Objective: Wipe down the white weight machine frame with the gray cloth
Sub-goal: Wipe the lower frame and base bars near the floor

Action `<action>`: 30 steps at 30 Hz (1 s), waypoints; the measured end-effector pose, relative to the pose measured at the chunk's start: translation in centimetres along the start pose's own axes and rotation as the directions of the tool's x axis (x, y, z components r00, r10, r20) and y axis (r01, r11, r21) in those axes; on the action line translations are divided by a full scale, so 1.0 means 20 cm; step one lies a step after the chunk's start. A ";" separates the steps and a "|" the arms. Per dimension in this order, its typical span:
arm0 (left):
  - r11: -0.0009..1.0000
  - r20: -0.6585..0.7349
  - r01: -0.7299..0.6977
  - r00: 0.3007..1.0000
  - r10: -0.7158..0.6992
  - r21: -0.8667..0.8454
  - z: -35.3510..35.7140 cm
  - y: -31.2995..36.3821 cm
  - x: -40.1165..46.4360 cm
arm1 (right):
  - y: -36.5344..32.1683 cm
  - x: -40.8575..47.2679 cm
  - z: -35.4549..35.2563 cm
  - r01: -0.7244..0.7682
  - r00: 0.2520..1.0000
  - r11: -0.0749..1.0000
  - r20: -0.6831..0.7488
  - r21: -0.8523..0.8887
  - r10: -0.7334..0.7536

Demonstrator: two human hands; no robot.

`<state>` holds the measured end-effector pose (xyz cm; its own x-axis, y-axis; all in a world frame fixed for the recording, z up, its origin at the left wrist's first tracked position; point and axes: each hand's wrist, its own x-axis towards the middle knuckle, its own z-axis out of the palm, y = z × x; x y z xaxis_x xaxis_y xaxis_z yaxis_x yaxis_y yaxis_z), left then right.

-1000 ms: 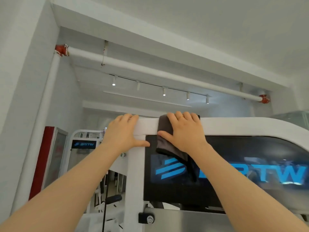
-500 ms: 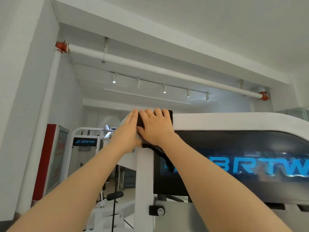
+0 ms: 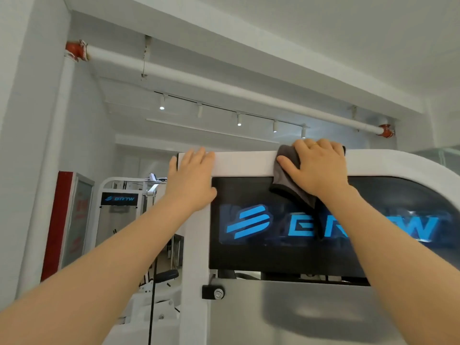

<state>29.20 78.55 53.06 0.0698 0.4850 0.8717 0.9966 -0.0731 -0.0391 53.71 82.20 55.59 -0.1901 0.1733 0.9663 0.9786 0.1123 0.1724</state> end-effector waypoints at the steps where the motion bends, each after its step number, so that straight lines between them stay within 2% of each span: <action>1: 0.999 -0.050 -0.039 0.998 0.038 -0.020 0.01 0.04 0.00 | -0.03 0.01 0.01 0.020 1.000 1.000 0.002 -0.007 -0.020; 3: 0.994 -0.123 -0.091 0.989 0.085 -0.051 0.02 0.14 0.01 | -0.10 0.03 0.02 0.099 0.995 0.995 0.020 0.006 -0.100; 8: 0.992 -0.147 -0.108 0.984 0.098 -0.059 0.07 0.35 0.08 | 0.02 0.01 0.04 0.221 0.975 0.975 0.024 0.010 -0.222; 12: 0.991 -0.191 -0.116 0.976 0.101 -0.070 0.09 0.37 0.10 | 0.30 -0.04 0.01 0.066 0.997 0.998 -0.035 -0.009 -0.067; 15: 0.985 -0.194 -0.157 0.971 0.141 -0.068 0.11 0.34 0.09 | 0.39 -0.05 0.00 -0.024 0.999 0.999 -0.029 -0.028 0.023; 18: 0.966 -0.173 -0.248 0.957 0.233 -0.073 0.11 0.26 0.08 | 0.27 -0.04 0.00 -0.050 0.997 0.999 -0.059 0.005 0.050; 20: 0.958 -0.166 -0.286 0.945 0.281 -0.008 0.11 0.18 0.03 | 0.11 -0.02 0.02 0.004 0.999 1.000 -0.051 0.031 -0.002; 23: 0.985 -0.178 -0.166 0.969 0.173 0.056 0.15 0.05 -0.07 | -0.18 0.01 0.07 0.117 0.993 0.990 -0.027 0.075 -0.115; 26: 0.999 -0.159 -0.039 0.986 0.040 0.010 0.16 -0.09 -0.13 | -0.39 0.04 0.09 0.242 0.970 0.965 -0.028 0.097 -0.241; 30: 0.993 -0.140 -0.116 0.984 0.112 -0.025 0.13 -0.19 -0.16 | -0.59 0.11 0.10 0.383 0.923 0.920 0.004 0.086 -0.385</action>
<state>25.28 79.51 49.19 0.1735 0.3468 0.9218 0.9802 -0.1512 -0.1277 41.51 83.15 55.33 -0.5523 0.1209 0.8248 0.8205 0.2537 0.5123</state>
